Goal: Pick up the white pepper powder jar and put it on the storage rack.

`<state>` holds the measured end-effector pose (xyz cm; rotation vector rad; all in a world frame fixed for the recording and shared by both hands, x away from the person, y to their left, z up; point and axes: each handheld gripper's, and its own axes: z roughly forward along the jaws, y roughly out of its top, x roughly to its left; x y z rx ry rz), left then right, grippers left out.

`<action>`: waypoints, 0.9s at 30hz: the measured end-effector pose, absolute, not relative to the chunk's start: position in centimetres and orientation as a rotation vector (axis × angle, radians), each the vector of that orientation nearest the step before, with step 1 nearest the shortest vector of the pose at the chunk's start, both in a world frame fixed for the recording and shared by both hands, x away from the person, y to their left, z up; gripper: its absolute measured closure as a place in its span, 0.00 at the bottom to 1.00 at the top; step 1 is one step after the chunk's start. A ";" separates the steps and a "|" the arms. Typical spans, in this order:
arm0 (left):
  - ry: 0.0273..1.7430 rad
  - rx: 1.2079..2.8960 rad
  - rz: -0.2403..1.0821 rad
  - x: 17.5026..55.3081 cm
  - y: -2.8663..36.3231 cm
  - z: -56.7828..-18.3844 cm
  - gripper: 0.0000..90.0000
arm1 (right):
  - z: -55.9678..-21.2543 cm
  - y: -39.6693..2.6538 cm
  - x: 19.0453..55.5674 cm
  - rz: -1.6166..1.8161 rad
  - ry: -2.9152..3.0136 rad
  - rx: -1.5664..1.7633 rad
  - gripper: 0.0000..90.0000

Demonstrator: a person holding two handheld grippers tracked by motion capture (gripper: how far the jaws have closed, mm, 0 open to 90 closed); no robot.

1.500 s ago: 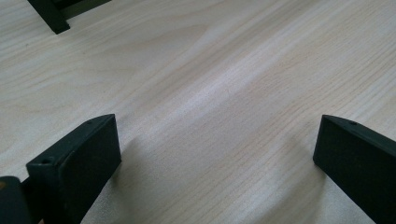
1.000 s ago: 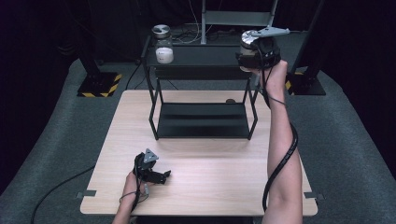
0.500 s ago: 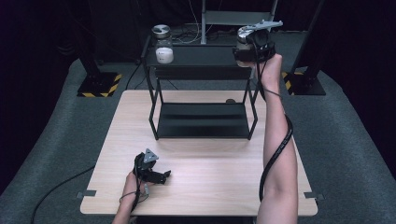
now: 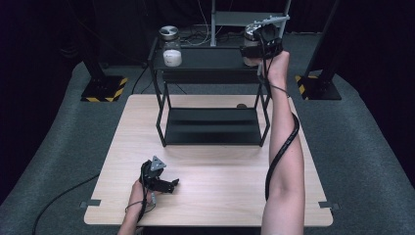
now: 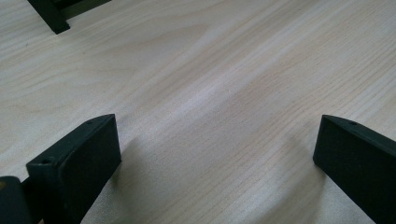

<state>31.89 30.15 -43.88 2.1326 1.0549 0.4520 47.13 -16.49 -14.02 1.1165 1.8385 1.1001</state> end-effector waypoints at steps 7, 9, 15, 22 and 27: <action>1.055 2.134 0.452 31.9 30.1 -43.9 0.00 | -14.0 -16.2 48.0 1.087 1.859 1.145 0.33; 1.055 2.133 0.452 31.9 30.1 -43.9 0.00 | -14.0 -16.4 48.2 1.098 1.864 1.157 0.33; 1.055 2.133 0.452 31.9 30.1 -43.9 0.00 | -14.3 -17.1 48.8 1.128 1.867 1.196 0.33; 1.055 2.133 0.453 31.9 30.1 -43.9 0.00 | -14.9 -18.0 48.9 1.187 1.855 1.207 0.33; 1.054 2.134 0.452 31.9 30.2 -43.9 0.00 | -14.8 -17.9 48.8 1.174 1.861 1.201 0.33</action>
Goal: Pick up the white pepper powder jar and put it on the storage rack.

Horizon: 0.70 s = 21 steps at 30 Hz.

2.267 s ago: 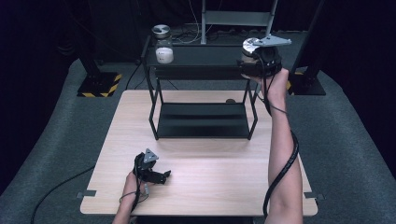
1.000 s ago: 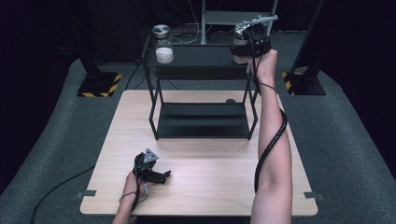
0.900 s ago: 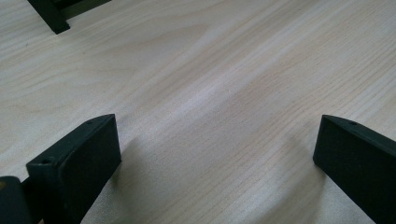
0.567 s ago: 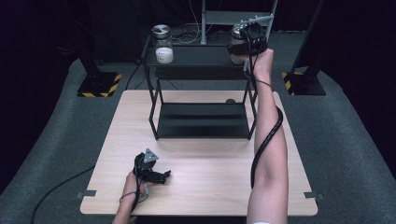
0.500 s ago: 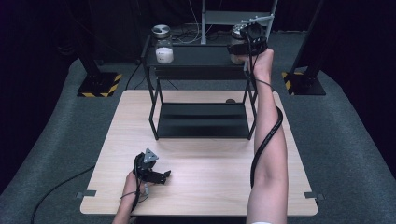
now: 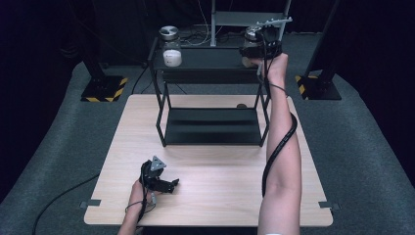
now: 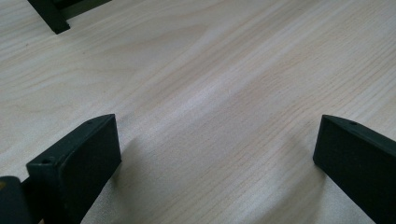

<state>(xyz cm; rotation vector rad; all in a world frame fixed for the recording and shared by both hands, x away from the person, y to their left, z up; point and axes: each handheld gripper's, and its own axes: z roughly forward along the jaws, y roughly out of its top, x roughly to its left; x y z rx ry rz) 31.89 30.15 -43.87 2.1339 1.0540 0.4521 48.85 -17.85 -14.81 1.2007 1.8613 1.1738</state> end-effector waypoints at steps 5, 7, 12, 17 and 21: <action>1.054 2.133 0.453 31.9 30.2 -43.9 0.00 | -14.8 -17.8 48.7 1.169 1.859 1.195 0.31; 1.053 2.134 0.453 31.9 30.2 -43.9 0.00 | -14.8 -17.7 48.3 1.171 1.838 1.187 0.23; 1.054 2.134 0.453 31.9 30.1 -43.9 0.00 | -13.2 -18.0 48.0 1.125 1.926 1.181 0.07; 1.054 2.135 0.453 31.9 30.1 -43.9 0.00 | -11.9 -18.5 46.8 1.063 2.017 1.154 0.02; 1.054 2.133 0.454 31.9 30.1 -43.9 0.00 | -11.3 -19.3 45.2 1.016 2.069 1.125 0.00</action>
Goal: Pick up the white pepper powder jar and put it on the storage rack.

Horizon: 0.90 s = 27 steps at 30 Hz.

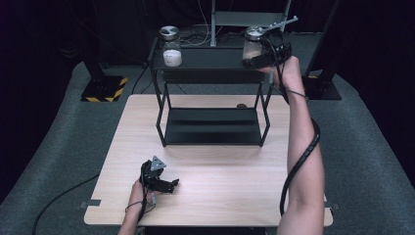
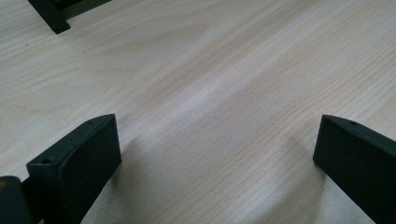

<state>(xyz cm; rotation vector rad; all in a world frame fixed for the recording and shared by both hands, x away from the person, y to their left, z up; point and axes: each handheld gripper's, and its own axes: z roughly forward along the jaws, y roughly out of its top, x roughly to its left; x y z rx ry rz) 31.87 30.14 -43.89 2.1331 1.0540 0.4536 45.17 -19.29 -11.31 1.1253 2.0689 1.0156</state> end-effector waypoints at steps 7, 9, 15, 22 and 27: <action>1.055 2.131 0.454 31.9 30.1 -43.9 0.00 | -12.6 -21.2 41.0 0.970 2.122 1.064 0.00; 1.056 2.131 0.454 31.8 30.1 -43.9 0.00 | -13.8 -21.7 39.7 0.956 2.133 1.052 0.00; 1.056 2.132 0.455 31.8 30.1 -43.9 0.00 | -19.2 -22.9 36.2 0.899 2.185 1.024 0.00; 1.056 2.132 0.455 31.8 30.1 -43.9 0.00 | -27.9 -23.9 32.7 0.881 2.243 1.050 0.00; 1.056 2.131 0.455 31.8 30.1 -43.9 0.00 | -34.2 -23.9 30.9 0.903 2.279 1.095 0.00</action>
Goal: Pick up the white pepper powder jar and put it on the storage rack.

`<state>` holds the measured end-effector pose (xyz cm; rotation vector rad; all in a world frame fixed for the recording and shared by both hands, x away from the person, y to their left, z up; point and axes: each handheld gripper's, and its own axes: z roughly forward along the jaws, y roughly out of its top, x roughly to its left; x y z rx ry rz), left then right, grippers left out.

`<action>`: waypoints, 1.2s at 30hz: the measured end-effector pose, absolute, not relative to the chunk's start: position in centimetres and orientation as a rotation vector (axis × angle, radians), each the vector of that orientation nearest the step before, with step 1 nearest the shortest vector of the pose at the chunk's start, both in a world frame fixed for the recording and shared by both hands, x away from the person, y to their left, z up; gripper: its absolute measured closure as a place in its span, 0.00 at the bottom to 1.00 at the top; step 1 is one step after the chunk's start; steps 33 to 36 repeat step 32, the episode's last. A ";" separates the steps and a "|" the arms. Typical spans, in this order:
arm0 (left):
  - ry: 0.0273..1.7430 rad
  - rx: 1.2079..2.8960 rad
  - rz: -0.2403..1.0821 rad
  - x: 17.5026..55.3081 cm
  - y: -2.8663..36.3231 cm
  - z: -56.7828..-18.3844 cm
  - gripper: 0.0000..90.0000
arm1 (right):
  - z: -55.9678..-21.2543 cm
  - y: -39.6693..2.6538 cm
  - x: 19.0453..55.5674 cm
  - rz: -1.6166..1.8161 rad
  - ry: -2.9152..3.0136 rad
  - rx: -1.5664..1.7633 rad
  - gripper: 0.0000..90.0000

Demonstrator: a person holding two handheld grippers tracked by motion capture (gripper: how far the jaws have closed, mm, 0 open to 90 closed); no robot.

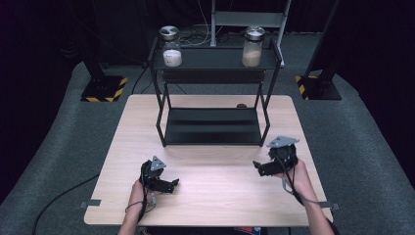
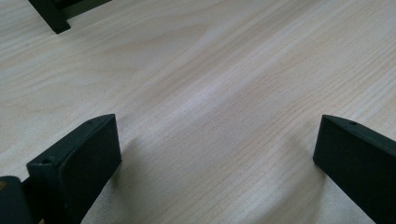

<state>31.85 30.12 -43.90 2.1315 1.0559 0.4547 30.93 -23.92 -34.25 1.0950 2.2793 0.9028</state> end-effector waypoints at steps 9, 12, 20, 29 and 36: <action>1.056 2.131 0.455 31.8 30.1 -43.9 0.00 | -41.5 -22.1 30.0 0.821 2.322 1.174 0.00; 1.056 2.131 0.455 31.8 30.1 -43.9 0.00 | -42.8 -23.1 29.5 0.919 2.300 1.197 0.00; 1.057 2.131 0.455 31.8 30.1 -43.9 0.00 | -43.4 -23.7 29.2 0.971 2.299 1.175 0.00; 1.058 2.130 0.456 31.8 30.1 -43.9 0.00 | -43.4 -24.1 29.4 0.995 2.308 1.185 0.00; 1.059 2.129 0.456 31.8 30.1 -43.9 0.00 | -43.5 -24.6 29.7 1.027 2.310 1.196 0.00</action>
